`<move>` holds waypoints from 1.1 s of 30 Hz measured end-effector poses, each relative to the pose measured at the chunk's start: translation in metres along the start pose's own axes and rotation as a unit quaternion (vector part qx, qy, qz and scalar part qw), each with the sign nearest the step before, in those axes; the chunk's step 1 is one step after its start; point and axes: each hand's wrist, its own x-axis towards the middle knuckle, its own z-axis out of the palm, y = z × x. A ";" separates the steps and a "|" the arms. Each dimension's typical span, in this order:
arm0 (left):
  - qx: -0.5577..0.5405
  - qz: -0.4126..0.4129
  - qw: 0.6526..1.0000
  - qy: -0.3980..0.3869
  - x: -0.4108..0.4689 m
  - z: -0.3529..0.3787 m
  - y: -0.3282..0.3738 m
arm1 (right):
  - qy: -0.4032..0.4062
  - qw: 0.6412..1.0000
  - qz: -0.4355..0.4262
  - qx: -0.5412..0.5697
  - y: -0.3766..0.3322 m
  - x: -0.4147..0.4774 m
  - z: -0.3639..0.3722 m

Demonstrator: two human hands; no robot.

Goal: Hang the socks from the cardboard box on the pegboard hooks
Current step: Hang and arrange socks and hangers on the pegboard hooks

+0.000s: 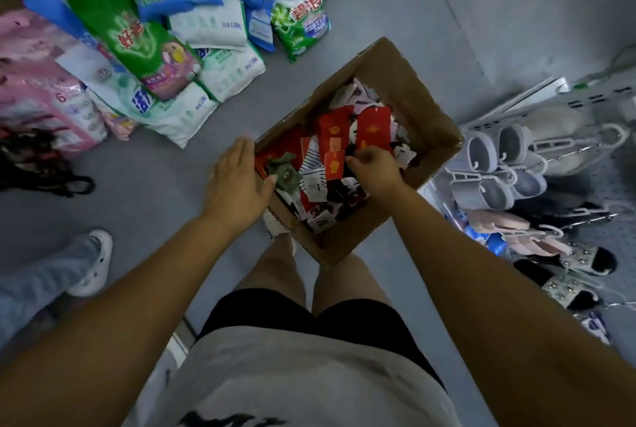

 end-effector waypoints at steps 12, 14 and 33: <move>-0.056 0.037 0.996 0.060 0.006 0.033 -0.021 | 0.010 0.993 0.112 0.018 0.024 0.104 0.081; -0.062 0.035 0.995 0.065 0.006 0.035 -0.020 | 0.020 0.992 0.123 0.019 0.026 0.108 0.087; -0.061 0.048 0.993 0.089 0.006 0.035 -0.021 | 0.118 0.988 0.004 0.104 0.034 0.056 0.041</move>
